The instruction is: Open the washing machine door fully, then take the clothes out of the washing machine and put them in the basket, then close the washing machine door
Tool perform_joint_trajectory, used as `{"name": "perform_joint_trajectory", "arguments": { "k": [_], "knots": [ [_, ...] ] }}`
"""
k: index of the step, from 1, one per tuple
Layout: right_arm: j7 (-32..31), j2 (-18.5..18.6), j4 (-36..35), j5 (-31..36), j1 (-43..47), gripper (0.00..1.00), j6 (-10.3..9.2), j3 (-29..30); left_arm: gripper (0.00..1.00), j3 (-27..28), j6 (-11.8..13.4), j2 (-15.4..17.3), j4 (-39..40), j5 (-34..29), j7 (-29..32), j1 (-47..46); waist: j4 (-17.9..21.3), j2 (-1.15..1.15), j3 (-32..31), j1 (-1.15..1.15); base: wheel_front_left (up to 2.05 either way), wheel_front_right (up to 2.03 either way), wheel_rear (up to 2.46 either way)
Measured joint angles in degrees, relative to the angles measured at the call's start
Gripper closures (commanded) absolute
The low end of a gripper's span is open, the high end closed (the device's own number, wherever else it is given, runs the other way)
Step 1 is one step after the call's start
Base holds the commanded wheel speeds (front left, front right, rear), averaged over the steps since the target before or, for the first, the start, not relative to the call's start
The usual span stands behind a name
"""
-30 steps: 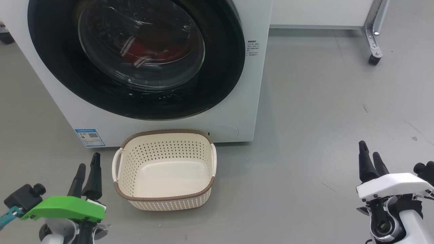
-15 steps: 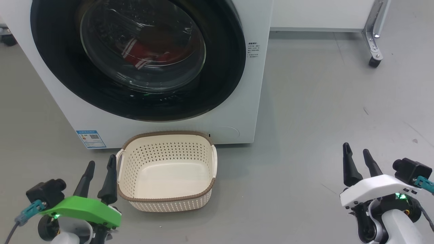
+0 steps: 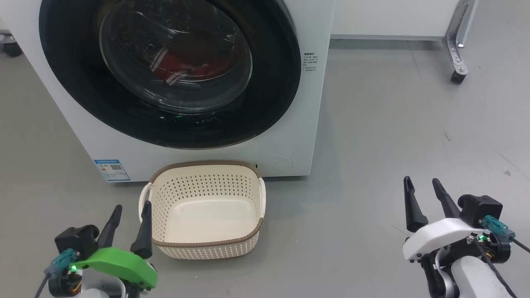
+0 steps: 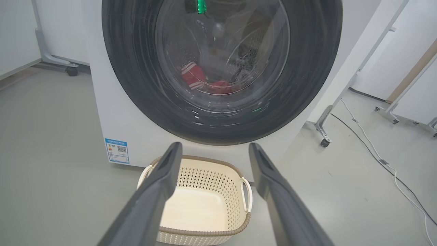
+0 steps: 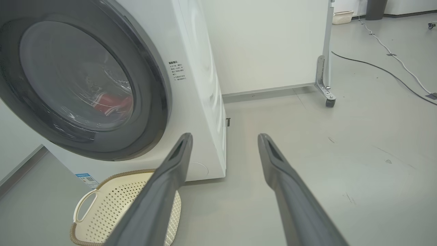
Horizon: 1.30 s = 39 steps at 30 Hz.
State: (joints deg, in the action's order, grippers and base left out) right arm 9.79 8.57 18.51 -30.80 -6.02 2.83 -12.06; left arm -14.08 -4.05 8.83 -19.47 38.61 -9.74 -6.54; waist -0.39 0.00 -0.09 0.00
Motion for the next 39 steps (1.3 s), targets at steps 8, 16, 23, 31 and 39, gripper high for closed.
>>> {"name": "perform_joint_trajectory", "arguments": {
  "k": [8,16,23,31,39],
  "knots": [
    [1.52,-0.01,0.8,6.06,-0.63,0.0,-0.23,-1.34,0.0,-1.05,0.77,0.01,-1.48,-5.23,-1.75,-1.93,-0.01,0.0,-0.02,0.0,0.0,0.0,0.0],
    [3.16,-0.07,1.74,11.24,-0.82,0.0,-1.37,-1.87,0.0,-1.9,1.96,0.04,-3.41,-9.6,-3.39,-2.87,-0.03,0.0,0.02,0.0,0.0,0.0,0.0],
    [4.38,-0.66,2.36,15.49,-0.87,0.0,-2.01,-1.85,0.0,-2.19,2.76,0.0,-4.87,-12.5,-4.53,-3.83,-0.08,0.0,0.08,0.0,0.0,0.0,0.0],
    [4.39,-1.45,2.7,15.78,-0.85,0.0,-2.57,-0.37,0.0,-1.76,3.23,-0.57,-6.0,-12.41,-4.54,-4.03,-0.09,0.0,0.08,0.0,0.0,0.0,0.0],
    [4.39,-1.81,2.96,15.79,-0.8,0.0,-2.58,0.54,0.0,-1.51,3.25,-0.76,-6.55,-12.4,-4.53,-4.04,-0.19,0.0,0.15,0.0,0.0,0.0,0.0]
  ]
}}
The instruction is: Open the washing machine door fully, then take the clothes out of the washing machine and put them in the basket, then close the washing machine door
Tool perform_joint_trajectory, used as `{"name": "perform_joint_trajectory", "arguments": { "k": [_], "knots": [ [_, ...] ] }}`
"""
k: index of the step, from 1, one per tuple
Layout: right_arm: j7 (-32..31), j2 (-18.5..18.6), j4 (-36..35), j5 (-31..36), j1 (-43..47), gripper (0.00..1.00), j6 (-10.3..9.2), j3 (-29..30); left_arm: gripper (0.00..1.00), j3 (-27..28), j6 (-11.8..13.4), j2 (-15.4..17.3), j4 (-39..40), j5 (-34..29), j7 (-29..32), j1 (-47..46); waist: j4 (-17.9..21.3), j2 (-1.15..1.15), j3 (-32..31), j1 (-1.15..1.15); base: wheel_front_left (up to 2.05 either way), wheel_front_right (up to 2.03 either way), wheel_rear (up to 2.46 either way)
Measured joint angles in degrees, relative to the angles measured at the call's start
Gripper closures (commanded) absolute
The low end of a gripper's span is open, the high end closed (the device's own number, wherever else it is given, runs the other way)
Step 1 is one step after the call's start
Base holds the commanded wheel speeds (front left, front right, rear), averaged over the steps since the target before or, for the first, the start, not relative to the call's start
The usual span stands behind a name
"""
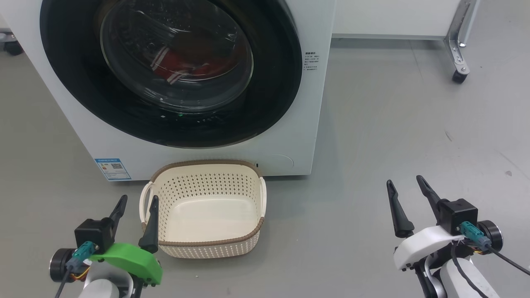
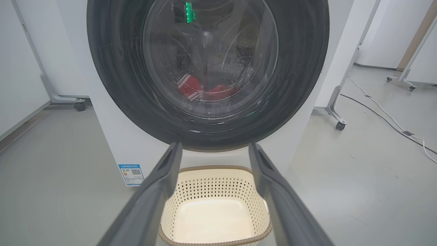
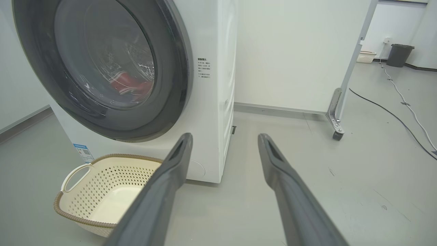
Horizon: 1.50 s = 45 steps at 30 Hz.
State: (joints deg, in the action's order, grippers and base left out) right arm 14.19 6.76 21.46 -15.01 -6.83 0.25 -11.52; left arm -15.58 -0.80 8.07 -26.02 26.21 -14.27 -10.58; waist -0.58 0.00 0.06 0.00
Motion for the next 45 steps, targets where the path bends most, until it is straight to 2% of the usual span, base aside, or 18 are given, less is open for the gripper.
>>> {"name": "perform_joint_trajectory", "arguments": {
  "k": [11,12,13,21,29,39,45],
  "knots": [
    [0.0,-0.41,0.1,0.56,0.01,0.0,0.04,0.54,0.0,0.09,0.0,-0.04,-0.34,-0.01,-0.01,-0.13,-0.11,0.0,0.25,0.0,0.0,0.0,0.0],
    [0.0,-0.47,0.1,0.56,0.01,0.11,0.09,0.63,0.0,0.09,0.0,-0.04,-0.34,-0.01,-0.01,-0.17,-0.13,0.0,0.27,0.0,0.0,0.0,0.0],
    [0.0,-0.49,0.1,0.56,0.01,1.0,0.1,0.71,0.0,0.1,0.0,-0.07,-0.34,-0.01,-0.01,-0.22,-0.15,0.0,0.28,0.0,0.0,0.0,0.0],
    [0.0,-0.58,-0.11,0.62,0.0,1.0,0.29,1.42,0.0,0.21,0.0,-0.16,-0.32,-0.02,-0.01,-0.86,-0.38,0.0,0.52,0.0,0.0,0.0,0.0],
    [0.0,-1.52,-0.89,-0.64,-0.69,1.0,1.98,3.2,0.0,0.18,0.0,-0.23,0.7,-0.1,-0.01,-2.06,-0.78,0.0,2.3,0.0,0.0,0.0,0.0],
    [0.0,-3.27,-1.33,-10.96,-5.66,1.0,4.39,8.82,0.0,-0.19,0.0,-0.81,2.81,-0.55,-0.01,-4.13,-1.72,0.0,5.74,0.0,0.0,0.0,0.0],
    [0.0,-3.56,-0.21,-20.58,-10.72,1.0,5.76,11.62,0.0,-0.57,-0.02,-1.2,4.67,-0.74,-0.01,-6.55,-2.72,0.0,8.93,0.0,0.0,0.0,0.0]
  ]
}}
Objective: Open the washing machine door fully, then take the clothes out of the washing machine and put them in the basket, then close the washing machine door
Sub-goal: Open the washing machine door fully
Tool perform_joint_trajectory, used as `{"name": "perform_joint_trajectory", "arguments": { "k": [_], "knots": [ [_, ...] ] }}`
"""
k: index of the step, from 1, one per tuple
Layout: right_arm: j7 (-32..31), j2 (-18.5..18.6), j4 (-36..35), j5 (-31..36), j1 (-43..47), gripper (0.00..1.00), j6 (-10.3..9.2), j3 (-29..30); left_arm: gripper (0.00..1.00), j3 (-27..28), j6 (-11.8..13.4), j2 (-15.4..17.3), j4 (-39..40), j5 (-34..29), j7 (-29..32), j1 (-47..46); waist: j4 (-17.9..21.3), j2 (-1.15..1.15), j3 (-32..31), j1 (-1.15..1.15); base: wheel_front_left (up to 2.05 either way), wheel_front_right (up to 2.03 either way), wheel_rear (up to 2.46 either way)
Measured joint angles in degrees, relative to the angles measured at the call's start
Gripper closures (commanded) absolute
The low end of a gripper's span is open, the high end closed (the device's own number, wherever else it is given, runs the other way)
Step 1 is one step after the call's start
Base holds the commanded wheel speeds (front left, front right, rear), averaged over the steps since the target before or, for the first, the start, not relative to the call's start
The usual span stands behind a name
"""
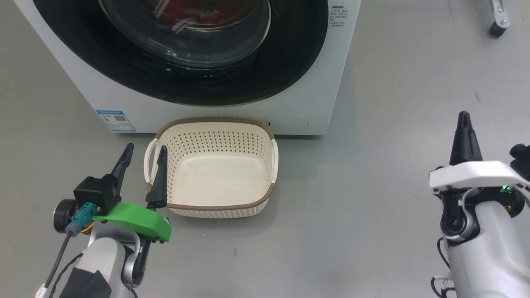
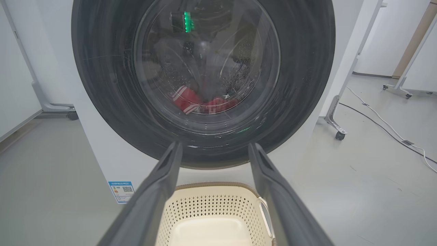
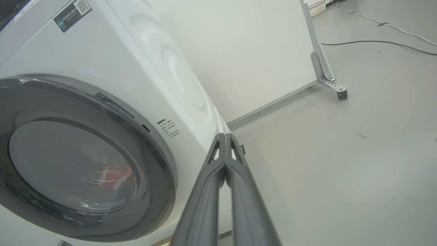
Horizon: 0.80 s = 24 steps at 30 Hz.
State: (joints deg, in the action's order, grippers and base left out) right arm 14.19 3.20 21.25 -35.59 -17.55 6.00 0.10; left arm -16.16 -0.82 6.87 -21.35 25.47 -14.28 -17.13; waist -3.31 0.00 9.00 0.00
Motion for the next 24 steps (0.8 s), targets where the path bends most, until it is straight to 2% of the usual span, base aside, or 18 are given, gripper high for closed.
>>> {"name": "perform_joint_trajectory", "arguments": {
  "k": [4,11,18,24],
  "knots": [
    [-1.63,-0.27,1.0,-9.0,-4.28,1.0,0.48,2.75,0.0,-0.01,-0.04,-0.05,1.49,-0.34,-0.01,-1.52,-0.73,0.0,2.45,0.0,0.0,0.0,0.0],
    [-9.33,-0.35,2.88,-24.37,-13.89,1.0,0.65,5.58,0.0,0.3,-0.05,-0.26,3.55,-0.37,-0.16,-4.03,-1.95,0.0,7.15,0.0,0.0,0.0,0.0],
    [-17.23,-0.03,4.24,-34.5,-23.6,1.0,0.65,7.34,0.0,0.25,-0.32,-0.87,5.53,-1.41,-0.18,-6.76,-3.08,0.0,11.92,0.01,0.0,0.0,0.0],
    [-25.9,0.2,5.63,-40.31,-32.9,1.0,0.36,6.71,0.0,0.1,-1.0,-1.53,7.05,-2.04,-0.18,-9.42,-4.12,0.0,16.44,0.01,0.0,0.0,0.0]
  ]
}}
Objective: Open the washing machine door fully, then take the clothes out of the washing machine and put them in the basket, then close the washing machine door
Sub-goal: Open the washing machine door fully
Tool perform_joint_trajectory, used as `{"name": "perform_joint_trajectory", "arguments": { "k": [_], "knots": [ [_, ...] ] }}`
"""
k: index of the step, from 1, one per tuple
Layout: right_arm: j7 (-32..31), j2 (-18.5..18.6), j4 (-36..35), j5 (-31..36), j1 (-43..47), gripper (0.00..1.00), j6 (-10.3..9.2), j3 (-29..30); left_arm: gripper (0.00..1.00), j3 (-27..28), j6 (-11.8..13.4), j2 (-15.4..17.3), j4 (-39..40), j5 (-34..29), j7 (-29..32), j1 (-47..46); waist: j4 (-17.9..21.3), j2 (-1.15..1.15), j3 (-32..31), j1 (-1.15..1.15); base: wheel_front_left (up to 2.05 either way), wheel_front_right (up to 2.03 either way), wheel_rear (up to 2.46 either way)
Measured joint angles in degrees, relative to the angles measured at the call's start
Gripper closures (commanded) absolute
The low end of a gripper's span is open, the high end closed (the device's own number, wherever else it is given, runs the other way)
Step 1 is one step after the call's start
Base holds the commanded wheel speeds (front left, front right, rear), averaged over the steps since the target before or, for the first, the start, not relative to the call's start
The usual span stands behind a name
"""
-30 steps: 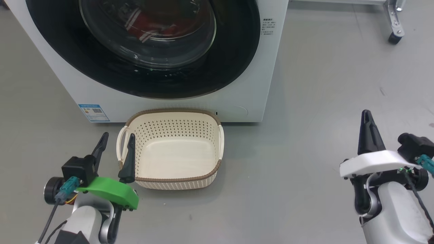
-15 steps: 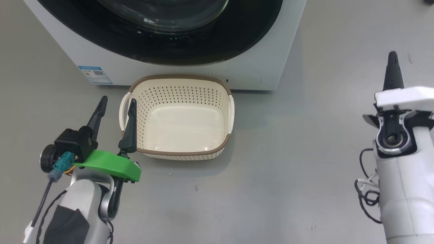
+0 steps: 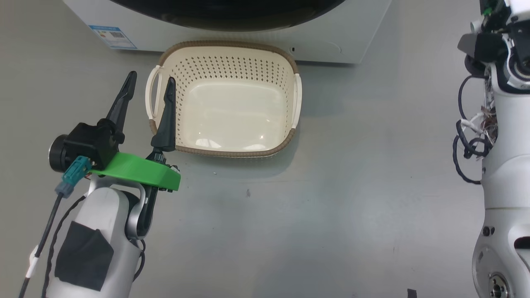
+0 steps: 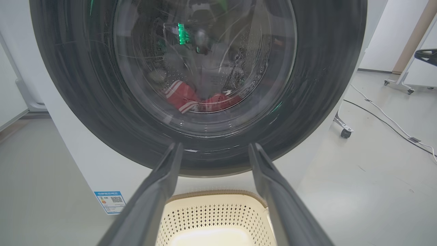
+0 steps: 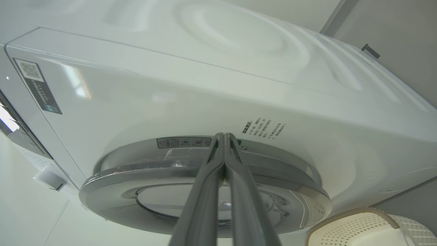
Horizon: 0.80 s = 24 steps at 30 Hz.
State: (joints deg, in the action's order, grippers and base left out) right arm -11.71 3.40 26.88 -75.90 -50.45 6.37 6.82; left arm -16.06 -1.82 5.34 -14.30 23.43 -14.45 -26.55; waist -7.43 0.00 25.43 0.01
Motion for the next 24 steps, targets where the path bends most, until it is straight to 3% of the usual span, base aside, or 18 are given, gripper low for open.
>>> {"name": "perform_joint_trajectory", "arguments": {
  "k": [8,17,24],
  "knots": [
    [-8.45,0.27,1.77,-1.82,-8.28,1.0,-2.1,-2.78,0.0,-0.57,-0.59,-0.88,0.32,-0.52,0.0,-2.1,-1.27,0.0,4.08,-0.01,0.0,0.0,0.0],
    [-12.69,2.25,4.69,-2.5,-14.49,1.0,-3.03,-3.23,0.0,-1.14,-1.56,-1.98,0.11,-0.86,0.0,-3.7,-3.36,0.0,6.44,-0.01,0.0,0.0,0.0],
    [-15.08,3.71,6.99,-2.49,-19.63,1.0,-4.97,-3.88,0.0,-2.34,-2.09,-2.58,0.08,-1.33,0.0,-4.59,-4.98,0.0,7.53,-0.01,0.0,0.0,0.0]
  ]
}}
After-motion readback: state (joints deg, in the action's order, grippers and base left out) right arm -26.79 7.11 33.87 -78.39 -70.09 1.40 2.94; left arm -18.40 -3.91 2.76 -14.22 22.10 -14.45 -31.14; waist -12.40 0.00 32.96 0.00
